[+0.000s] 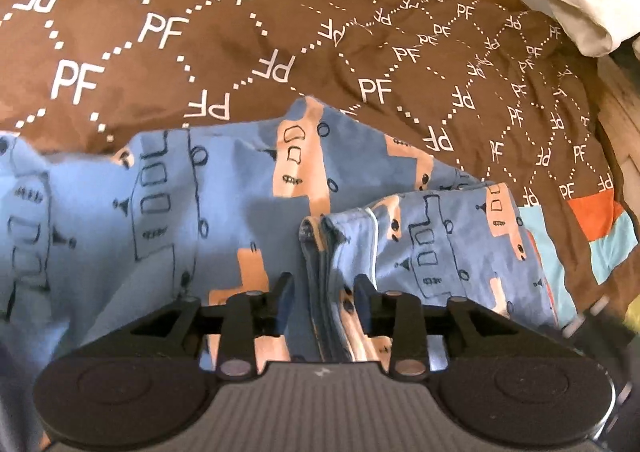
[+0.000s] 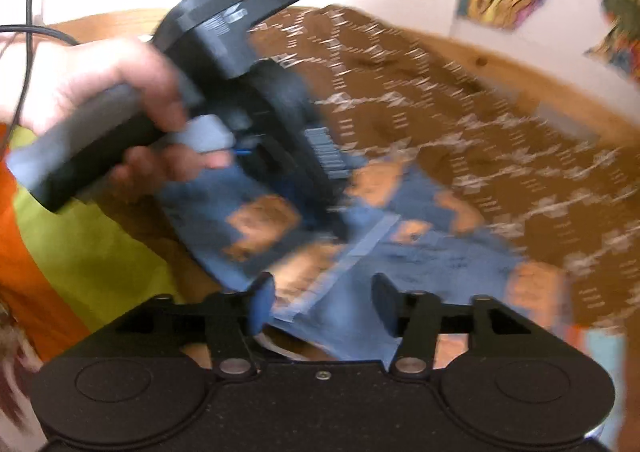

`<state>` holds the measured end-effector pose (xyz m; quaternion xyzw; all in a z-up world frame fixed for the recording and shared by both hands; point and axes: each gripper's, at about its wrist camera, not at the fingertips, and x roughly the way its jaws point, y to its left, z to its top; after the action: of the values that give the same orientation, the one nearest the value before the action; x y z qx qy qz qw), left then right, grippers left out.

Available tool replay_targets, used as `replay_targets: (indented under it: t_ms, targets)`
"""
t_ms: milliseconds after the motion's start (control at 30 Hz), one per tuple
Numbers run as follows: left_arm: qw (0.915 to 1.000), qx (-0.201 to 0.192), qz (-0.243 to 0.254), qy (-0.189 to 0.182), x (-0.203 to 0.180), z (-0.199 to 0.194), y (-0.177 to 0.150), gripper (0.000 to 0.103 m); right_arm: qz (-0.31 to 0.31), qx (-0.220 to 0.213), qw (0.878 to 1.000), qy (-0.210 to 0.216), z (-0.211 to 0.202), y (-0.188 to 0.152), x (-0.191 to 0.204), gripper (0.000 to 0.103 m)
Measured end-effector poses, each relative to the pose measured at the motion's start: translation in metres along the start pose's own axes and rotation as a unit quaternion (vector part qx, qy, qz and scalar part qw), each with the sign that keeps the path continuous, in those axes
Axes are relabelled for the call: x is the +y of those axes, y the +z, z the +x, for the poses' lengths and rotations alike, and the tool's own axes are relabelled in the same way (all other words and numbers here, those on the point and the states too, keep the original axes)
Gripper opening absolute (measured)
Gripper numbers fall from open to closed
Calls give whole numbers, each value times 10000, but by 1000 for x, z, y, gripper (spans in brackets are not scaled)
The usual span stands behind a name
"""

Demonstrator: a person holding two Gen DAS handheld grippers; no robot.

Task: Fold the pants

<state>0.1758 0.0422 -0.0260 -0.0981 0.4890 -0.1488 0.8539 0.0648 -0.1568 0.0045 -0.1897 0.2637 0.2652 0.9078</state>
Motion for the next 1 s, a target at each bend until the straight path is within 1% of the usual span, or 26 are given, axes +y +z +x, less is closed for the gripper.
replay_targets:
  t_ms: [33,67,100,133,200,267,300,333,367,400,433,500,533,567,633,667,733,800,833,867,900,933,967,1000]
  targets:
    - [10000,-51,-9,24,-3,-3,-3,55,-82,19,9996,-278,-5,-3,-9,78]
    - [9998,-158,-33,75,-6,-8,-8,71,-145,59,9980,-616,-7,-6,-19,81]
    - [9996,-253,-52,138,-9,-12,-12,82,-183,111,9956,-912,-7,-10,-28,83]
    - [9989,-364,-70,273,-14,-15,-19,85,-198,193,9925,-1193,-6,-15,-36,83]
    - [9974,-486,-34,538,-23,-14,-30,86,-123,431,9871,-1539,2,-26,-53,83]
    - [9946,-579,-25,859,-28,-9,-41,89,-84,635,9825,-1752,11,-37,-64,84]
    - [9929,-649,46,1000,-31,-7,-45,91,-81,707,9806,-1825,15,-42,-67,88]
    - [9908,-720,168,1131,-34,-4,-50,92,-47,707,9796,-1882,18,-45,-69,95]
    - [9888,-780,286,1239,-38,-2,-54,93,-16,695,9783,-1954,20,-46,-70,98]
    - [9862,-845,436,1354,-42,-1,-57,94,16,689,9771,-2011,21,-46,-71,99]
    - [9846,-869,513,1426,-44,0,-59,95,68,666,9772,-2014,20,-44,-73,99]
    - [9825,-892,537,1547,-47,-4,-58,95,134,422,9767,-2098,16,-39,-75,99]
    - [9809,-965,526,1603,-49,-7,-56,95,103,286,9759,-2162,15,-35,-77,99]
    - [9776,-1137,567,1681,-52,-13,-54,95,28,180,9747,-2226,17,-31,-79,99]
    - [9678,-1457,800,1892,-60,-18,-48,96,-184,-29,9725,-2322,24,-22,-85,100]
    - [9628,-1553,905,2017,-63,-17,-41,97,-317,-212,9704,-2386,29,-18,-88,101]
    - [9592,-1559,874,2193,-66,-8,-28,97,-559,-308,9680,-2428,43,-14,-94,102]
    - [9591,-1544,757,2248,-64,4,-16,97,-711,-291,9690,-2348,57,-14,-101,102]
    - [9585,-1397,706,2383,-60,14,-10,97,-750,-229,9701,-2295,65,-15,-104,102]
    - [9573,-1204,645,2548,-56,23,-5,99,-810,-119,9709,-2249,72,-18,-106,102]
    - [9594,-1052,505,2568,-49,28,-3,102,-858,-15,9700,-2275,78,-21,-107,102]
    - [9642,-1042,221,2427,-40,28,-2,103,-848,71,9681,-2358,82,-25,-108,102]
    - [9670,-1059,-23,2318,-34,27,-4,103,-741,103,9681,-2390,83,-28,-112,102]
    - [9683,-1075,-105,2252,-31,25,-5,103,-609,93,9693,-2381,83,-30,-116,102]
